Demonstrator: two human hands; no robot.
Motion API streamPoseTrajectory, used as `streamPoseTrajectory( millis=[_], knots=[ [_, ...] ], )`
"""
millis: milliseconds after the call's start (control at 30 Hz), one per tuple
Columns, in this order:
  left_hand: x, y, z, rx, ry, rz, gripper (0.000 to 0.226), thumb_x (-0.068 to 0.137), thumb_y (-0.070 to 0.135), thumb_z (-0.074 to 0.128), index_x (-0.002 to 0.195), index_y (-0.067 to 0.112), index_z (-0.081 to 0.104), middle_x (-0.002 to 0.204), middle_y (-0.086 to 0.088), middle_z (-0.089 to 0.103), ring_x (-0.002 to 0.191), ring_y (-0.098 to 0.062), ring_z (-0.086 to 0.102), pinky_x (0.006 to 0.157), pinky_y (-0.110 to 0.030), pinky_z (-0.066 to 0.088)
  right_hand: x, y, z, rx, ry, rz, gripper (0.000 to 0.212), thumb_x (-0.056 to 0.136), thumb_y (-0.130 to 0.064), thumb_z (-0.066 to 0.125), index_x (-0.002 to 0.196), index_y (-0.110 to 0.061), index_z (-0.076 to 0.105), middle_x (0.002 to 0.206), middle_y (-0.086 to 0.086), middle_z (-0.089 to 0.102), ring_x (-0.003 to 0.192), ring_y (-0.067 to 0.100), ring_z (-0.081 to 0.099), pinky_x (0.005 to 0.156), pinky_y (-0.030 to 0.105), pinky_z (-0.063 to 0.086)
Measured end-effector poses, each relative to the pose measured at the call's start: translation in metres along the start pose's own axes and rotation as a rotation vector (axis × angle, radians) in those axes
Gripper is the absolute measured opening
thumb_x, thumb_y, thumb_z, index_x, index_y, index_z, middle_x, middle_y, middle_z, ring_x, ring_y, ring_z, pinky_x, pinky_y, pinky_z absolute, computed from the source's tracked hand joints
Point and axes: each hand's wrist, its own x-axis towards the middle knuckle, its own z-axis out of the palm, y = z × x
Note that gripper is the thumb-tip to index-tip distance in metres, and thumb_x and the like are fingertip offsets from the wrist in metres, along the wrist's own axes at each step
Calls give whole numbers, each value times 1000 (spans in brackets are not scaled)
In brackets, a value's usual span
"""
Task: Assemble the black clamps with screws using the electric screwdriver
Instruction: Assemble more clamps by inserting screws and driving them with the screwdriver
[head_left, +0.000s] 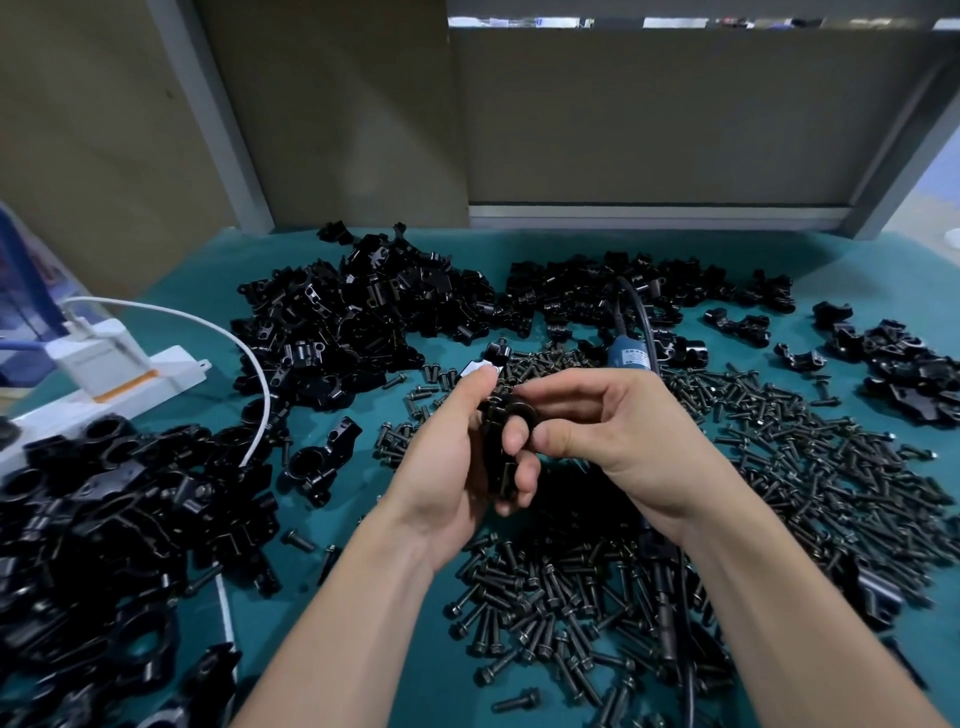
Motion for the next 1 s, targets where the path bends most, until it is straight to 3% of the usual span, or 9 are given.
streamPoseTrajectory(
  millis=[233, 433, 600, 733, 867, 1000],
  knots=[
    [-1, 0, 1, -31, 9, -34, 68, 101, 67, 33, 55, 23, 57, 57, -7, 57, 49, -22, 51, 46, -27, 37, 2, 2, 2, -43, 8, 31, 29, 87, 11, 74, 110, -5, 77, 88, 9, 79, 70, 17, 74, 88, 49, 60],
    [2, -2, 0, 50, 77, 56, 61, 107, 53, 38, 61, 25, 66, 69, -6, 66, 61, -20, 61, 54, -29, 48, 3, 3, 7, -119, 0, 39, 45, 97, 16, 50, 121, -13, 74, 78, 2, 72, 66, 15, 63, 76, 29, 60],
    [3, -2, 1, 148, 143, 144, 49, 100, 55, 46, 66, 33, 74, 71, 2, 70, 69, -16, 67, 64, -35, 49, 4, 3, 6, -196, 170, 9, 45, 98, 10, 53, 112, -26, 77, 95, -7, 80, 95, 4, 74, 103, 38, 54],
    [3, -4, -1, 236, 169, 167, 59, 94, 64, 43, 59, 23, 68, 69, -7, 73, 67, -20, 71, 58, -28, 52, 1, 1, 11, -248, 63, -26, 41, 98, 5, 57, 112, -26, 79, 78, 2, 75, 79, 14, 71, 100, 46, 55],
    [3, -7, 0, 254, 209, 196, 76, 93, 76, 34, 53, 19, 65, 61, -15, 69, 56, -22, 66, 51, -26, 50, 1, 2, 7, -177, 5, -38, 33, 97, 5, 61, 116, -18, 76, 77, 8, 75, 76, 19, 72, 97, 42, 57],
    [5, -9, -2, 241, 180, 196, 64, 91, 68, 44, 53, 19, 61, 55, -8, 62, 52, -24, 61, 58, -34, 50, -1, 0, 6, -96, -150, -12, 31, 100, 8, 56, 120, -13, 68, 85, 13, 74, 71, 30, 69, 88, 42, 61]
  ],
)
